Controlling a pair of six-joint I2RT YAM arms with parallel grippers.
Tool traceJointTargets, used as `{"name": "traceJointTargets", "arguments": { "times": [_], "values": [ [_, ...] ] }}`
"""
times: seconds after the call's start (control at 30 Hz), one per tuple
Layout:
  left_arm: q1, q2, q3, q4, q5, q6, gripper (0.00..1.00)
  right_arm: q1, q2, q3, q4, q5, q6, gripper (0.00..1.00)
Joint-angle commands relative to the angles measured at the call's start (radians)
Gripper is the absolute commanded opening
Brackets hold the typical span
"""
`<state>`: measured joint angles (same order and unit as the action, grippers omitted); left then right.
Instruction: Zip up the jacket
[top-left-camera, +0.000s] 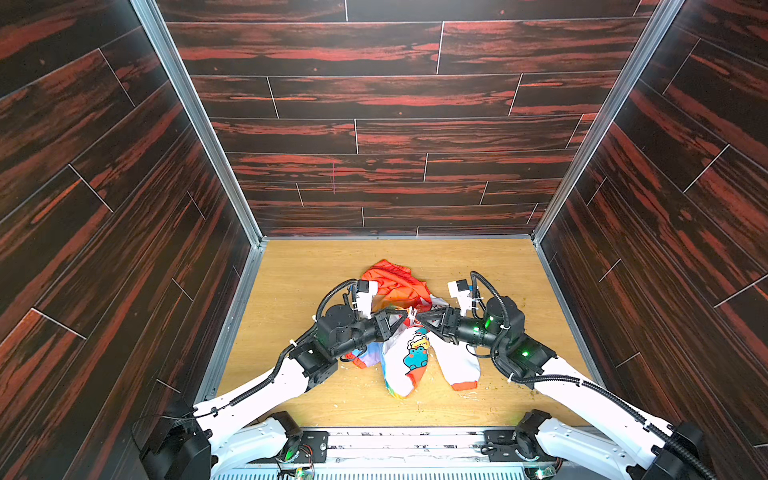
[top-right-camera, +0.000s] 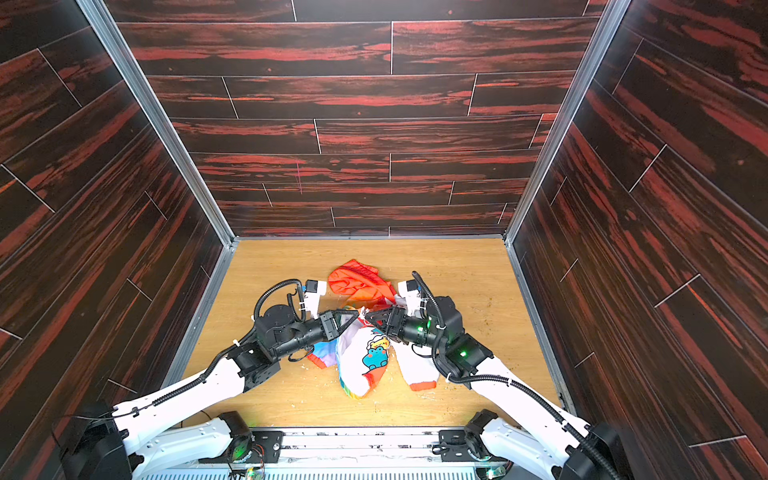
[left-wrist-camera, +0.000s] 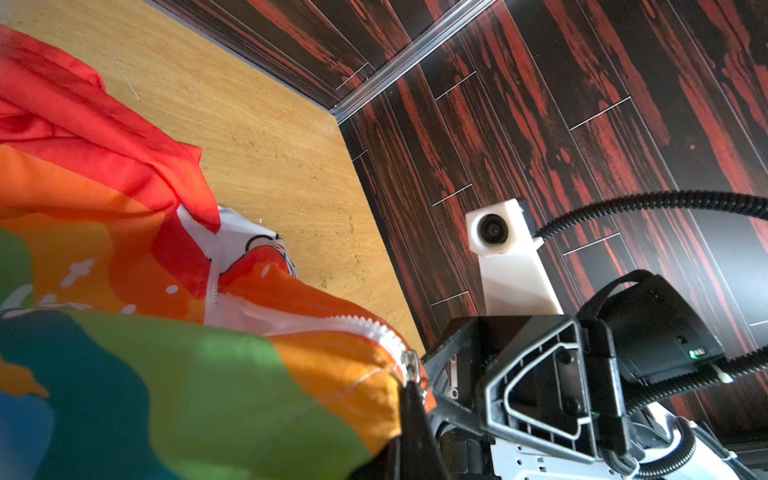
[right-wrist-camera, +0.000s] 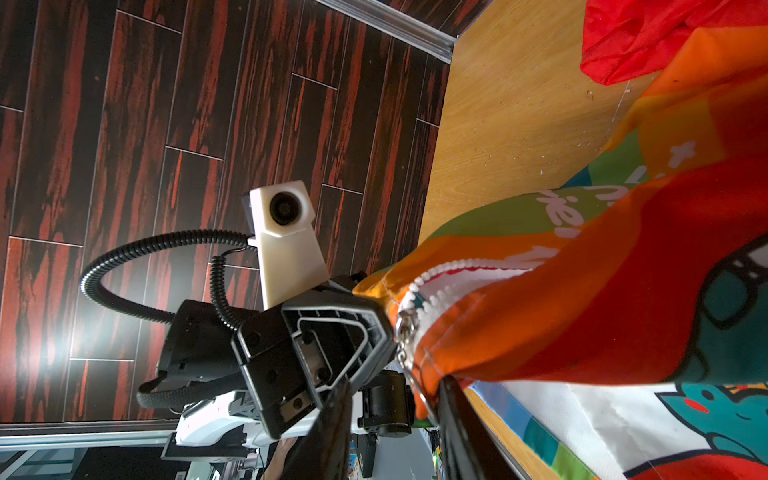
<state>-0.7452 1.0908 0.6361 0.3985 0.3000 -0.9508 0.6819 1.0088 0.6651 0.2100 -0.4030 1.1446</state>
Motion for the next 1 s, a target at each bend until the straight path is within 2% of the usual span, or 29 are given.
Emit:
{"name": "traceJointTargets", "arguments": {
  "times": [0.0,0.5,0.73,0.97],
  "values": [
    [0.004,0.004,0.023,0.038,0.012,-0.004,0.0,-0.005,0.017,-0.013,0.039,-0.024,0.009,0.37],
    [0.003,0.024,0.018,0.039,-0.029,0.01,0.0,-0.004,0.012,-0.083,0.119,-0.04,0.009,0.37],
    [0.004,0.068,0.037,0.03,0.013,0.013,0.0,-0.007,0.02,-0.079,0.129,-0.037,0.009,0.37],
    [0.004,0.077,0.036,0.038,0.01,0.006,0.0,-0.022,0.022,-0.079,0.125,-0.046,0.009,0.37]
  ]
}}
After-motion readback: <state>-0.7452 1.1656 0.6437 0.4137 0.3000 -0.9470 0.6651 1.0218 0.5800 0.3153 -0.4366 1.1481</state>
